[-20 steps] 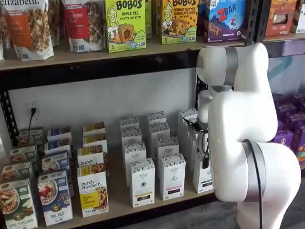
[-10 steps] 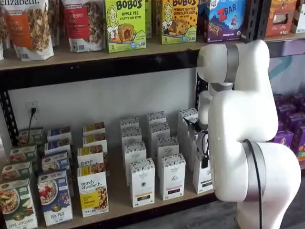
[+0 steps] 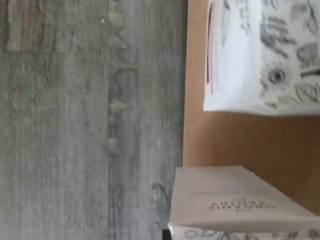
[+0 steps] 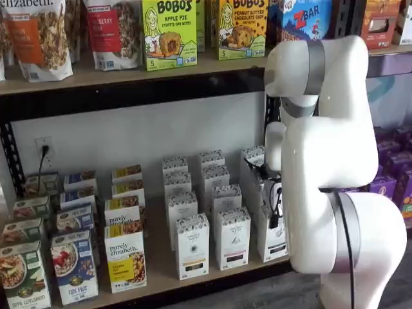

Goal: Pick up the white box with a green strip in the middle, on the bottom shelf, the sixth box from the left

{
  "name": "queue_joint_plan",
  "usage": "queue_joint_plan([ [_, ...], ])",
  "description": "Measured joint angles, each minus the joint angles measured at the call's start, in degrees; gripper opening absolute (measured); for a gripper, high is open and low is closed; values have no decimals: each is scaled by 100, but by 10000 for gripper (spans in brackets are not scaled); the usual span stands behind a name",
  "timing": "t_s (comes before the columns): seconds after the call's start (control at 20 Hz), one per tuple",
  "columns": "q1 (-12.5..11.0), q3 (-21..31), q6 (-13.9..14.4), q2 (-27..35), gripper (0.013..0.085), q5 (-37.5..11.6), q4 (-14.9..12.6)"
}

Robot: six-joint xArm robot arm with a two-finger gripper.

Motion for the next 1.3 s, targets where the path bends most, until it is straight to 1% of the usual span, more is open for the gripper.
queue_joint_plan([
  [0.15,36,457,32,-320,490,-176,12],
  [0.3,64,960,336,-687,490,-340,-280],
  [0.4,78,1305,637,-938,490,-456,-580],
  [0.5,111,1689,863,-1240,490,-519,-782],
  [0.6,173,2092,959,-1595,490,-480,-816],
  [0.7,246,2461,895,-1952,490,-417,-669],
  [0.75,279,2642,901,-2132,490,-413,-641],
  [0.85,339,2995,1045,-2506,490,-413,-728],
  [1.0,445,3458,1272,-3077,490,-267,-863],
  [1.1,510,3721,1355,-3408,490,-189,-887],
  [1.3,672,4110,1340,-3968,490,96,-708],
])
